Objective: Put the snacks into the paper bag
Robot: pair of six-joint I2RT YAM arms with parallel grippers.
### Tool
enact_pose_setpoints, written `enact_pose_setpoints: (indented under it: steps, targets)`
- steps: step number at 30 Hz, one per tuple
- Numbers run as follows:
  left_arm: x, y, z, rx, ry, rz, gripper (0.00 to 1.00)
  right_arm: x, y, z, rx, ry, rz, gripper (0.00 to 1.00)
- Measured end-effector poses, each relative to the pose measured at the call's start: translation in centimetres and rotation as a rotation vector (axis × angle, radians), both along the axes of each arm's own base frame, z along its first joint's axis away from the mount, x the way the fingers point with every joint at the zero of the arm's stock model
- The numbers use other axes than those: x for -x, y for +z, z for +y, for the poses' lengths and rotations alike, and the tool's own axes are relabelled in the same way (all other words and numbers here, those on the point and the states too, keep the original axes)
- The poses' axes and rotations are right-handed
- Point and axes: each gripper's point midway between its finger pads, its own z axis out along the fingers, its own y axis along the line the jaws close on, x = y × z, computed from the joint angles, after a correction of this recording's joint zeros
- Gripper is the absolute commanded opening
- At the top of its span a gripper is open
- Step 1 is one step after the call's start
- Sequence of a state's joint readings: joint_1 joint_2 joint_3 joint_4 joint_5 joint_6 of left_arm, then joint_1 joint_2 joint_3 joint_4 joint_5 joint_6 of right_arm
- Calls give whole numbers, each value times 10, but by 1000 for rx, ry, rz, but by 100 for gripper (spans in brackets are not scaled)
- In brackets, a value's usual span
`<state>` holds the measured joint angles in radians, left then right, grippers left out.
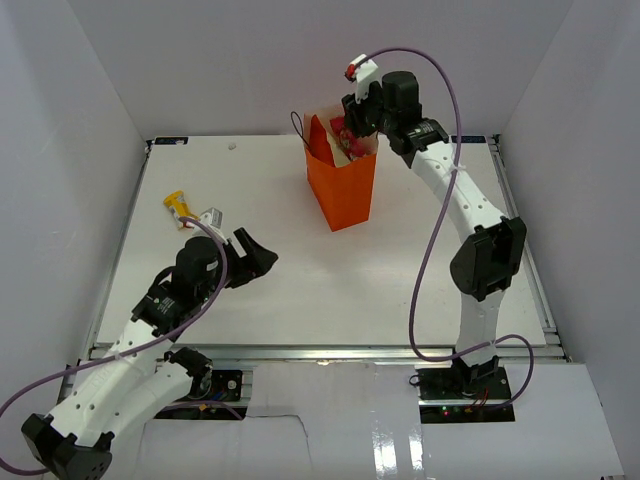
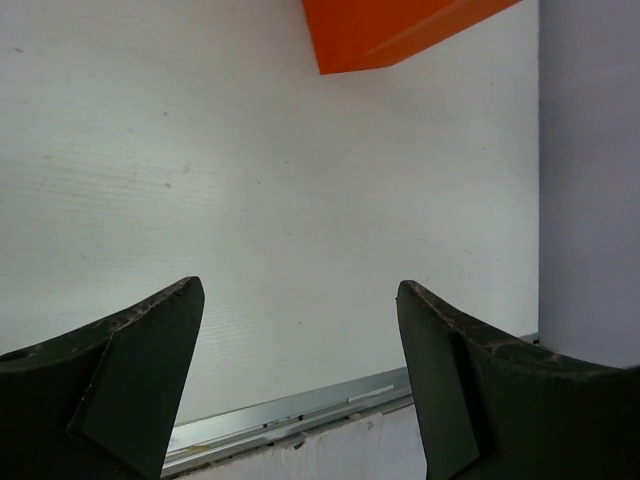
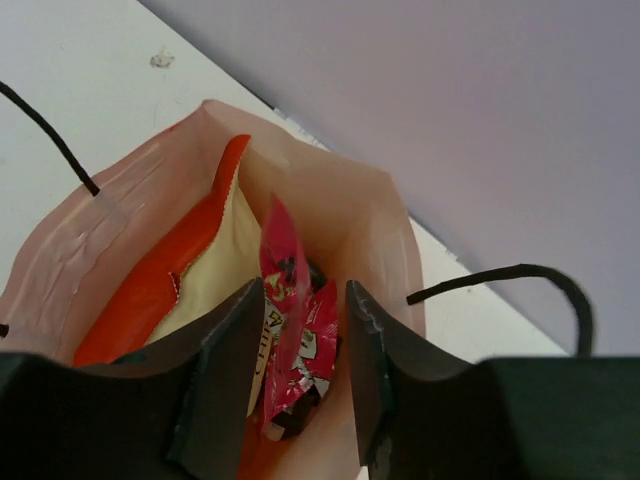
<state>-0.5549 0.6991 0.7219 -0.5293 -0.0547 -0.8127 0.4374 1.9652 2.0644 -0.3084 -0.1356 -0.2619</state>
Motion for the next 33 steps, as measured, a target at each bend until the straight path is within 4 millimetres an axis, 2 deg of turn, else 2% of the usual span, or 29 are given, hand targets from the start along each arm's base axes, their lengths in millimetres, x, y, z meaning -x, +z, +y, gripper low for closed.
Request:
enact_pose_setpoints:
  steps: [2, 4, 6, 9, 13, 14, 16, 19, 21, 24, 26, 29, 33]
  targets:
    - [-1, -5, 8, -25, 44, 21, 88, -3, -9, 0, 22, -11, 9, 50]
    - [-4, -8, 14, -46, 85, 38, 87, -2, -6, 0, 24, -10, -2, 52]
    - [-7, -10, 21, -69, 126, 55, 86, 3, 6, -1, 15, -4, -19, 52]
    - [-14, -11, 29, -115, 186, 82, 86, 21, 35, -2, -19, 46, -54, 53]
    - [-40, -9, 47, -183, 269, 129, 87, 82, 74, -10, -64, 220, -88, 54]
    - [-51, -10, 56, -191, 300, 150, 87, 103, 79, -15, -75, 269, -98, 55]
    - [-73, -15, 84, -199, 378, 193, 88, 145, 75, -25, -83, 354, -86, 56]
    - [-100, -31, 128, -220, 482, 276, 91, 193, 43, -35, -88, 446, -14, 57]
    - [-116, -42, 152, -245, 533, 325, 95, 217, 5, -41, -92, 490, 71, 58]
    - [-144, -56, 175, -293, 572, 376, 98, 240, -62, -53, -91, 499, 241, 59]
    - [-163, -67, 190, -323, 595, 404, 98, 252, -95, -62, -90, 486, 341, 59]
    - [-181, -90, 210, -369, 614, 463, 98, 262, -112, -68, -90, 489, 382, 60]
    - [-198, -122, 232, -428, 613, 536, 97, 270, -105, -70, -90, 517, 340, 61]
